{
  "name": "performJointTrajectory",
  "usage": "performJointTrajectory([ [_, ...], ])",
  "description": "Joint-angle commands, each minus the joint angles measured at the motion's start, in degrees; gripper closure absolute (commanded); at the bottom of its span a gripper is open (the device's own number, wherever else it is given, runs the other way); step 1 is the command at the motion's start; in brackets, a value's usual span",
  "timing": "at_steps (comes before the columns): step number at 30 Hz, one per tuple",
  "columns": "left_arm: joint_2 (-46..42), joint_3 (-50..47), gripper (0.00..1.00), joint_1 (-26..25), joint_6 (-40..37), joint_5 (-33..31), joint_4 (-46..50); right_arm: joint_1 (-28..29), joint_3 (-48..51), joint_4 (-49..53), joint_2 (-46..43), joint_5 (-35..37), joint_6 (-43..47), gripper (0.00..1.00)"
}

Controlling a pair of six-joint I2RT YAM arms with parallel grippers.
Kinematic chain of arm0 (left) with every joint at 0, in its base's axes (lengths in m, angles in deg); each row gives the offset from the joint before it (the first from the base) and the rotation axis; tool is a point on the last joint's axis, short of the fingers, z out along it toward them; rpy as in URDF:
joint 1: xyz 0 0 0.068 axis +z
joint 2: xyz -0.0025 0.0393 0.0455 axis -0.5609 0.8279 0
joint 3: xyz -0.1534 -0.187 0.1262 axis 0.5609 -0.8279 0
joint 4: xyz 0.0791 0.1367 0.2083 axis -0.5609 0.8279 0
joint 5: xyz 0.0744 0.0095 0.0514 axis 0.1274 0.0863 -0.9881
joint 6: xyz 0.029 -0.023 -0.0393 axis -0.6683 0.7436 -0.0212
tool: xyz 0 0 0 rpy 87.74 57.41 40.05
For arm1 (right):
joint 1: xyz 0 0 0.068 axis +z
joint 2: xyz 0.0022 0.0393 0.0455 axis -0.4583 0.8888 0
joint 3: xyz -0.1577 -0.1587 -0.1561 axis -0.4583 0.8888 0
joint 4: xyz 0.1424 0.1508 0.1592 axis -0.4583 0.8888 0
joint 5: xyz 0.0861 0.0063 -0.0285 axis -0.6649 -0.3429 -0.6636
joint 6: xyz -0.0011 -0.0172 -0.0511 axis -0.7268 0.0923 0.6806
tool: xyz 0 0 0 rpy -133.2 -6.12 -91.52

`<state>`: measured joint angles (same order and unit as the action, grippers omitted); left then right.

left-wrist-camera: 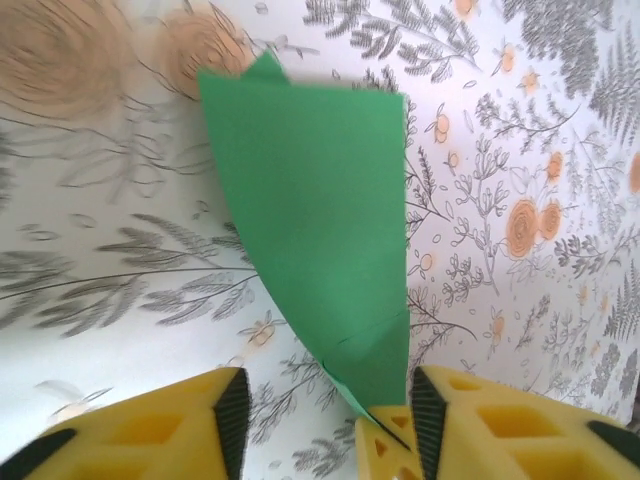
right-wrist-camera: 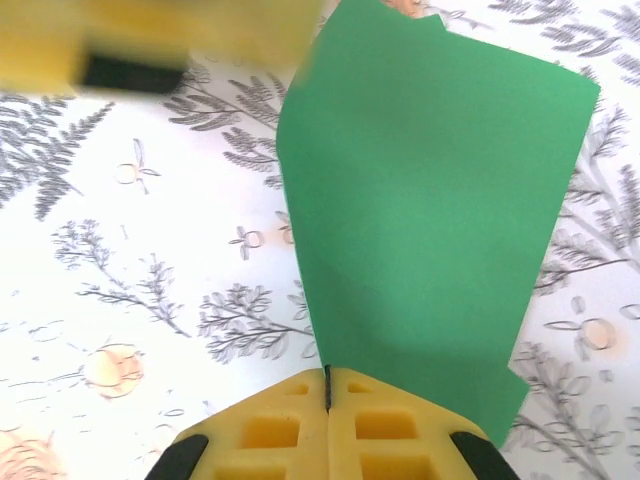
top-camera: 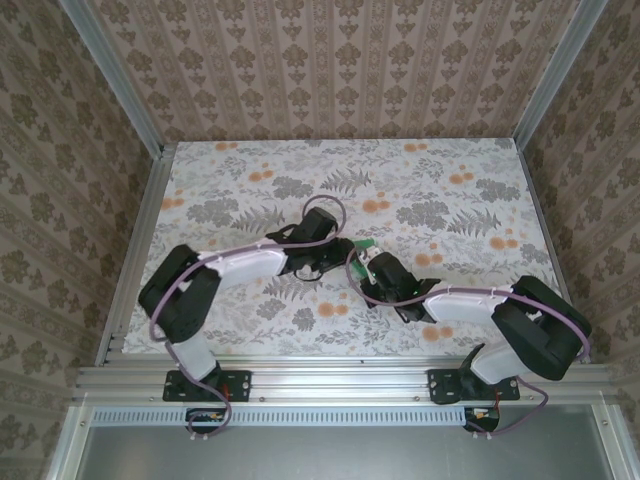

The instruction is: Fold a paper plane with a square sheet of paper (pick it up from the middle)

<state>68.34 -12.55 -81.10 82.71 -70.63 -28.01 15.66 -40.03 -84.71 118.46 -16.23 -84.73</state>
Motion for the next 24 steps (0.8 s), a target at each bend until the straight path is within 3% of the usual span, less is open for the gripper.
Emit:
performJointTrajectory([
  [1,-6.4,-3.6,0.41,1.0,0.1,-5.5,4.4,0.4,1.8,-5.2,-1.5,-7.0,-5.2,1.0],
  [4,-10.5,-6.2,0.38,1.5,-0.3,-8.3,7.2,0.6,2.5,-6.5,-1.4,-8.4,-6.3,1.0],
  [12,-13.5,-7.8,0.42,0.2,-2.8,-7.8,6.4,0.5,7.0,-16.0,-4.5,-16.6,-12.5,1.0],
  [24,-4.2,-1.5,0.24,-0.7,-0.1,-3.1,6.7,0.3,8.0,-18.7,-3.5,-19.5,-11.3,1.0],
])
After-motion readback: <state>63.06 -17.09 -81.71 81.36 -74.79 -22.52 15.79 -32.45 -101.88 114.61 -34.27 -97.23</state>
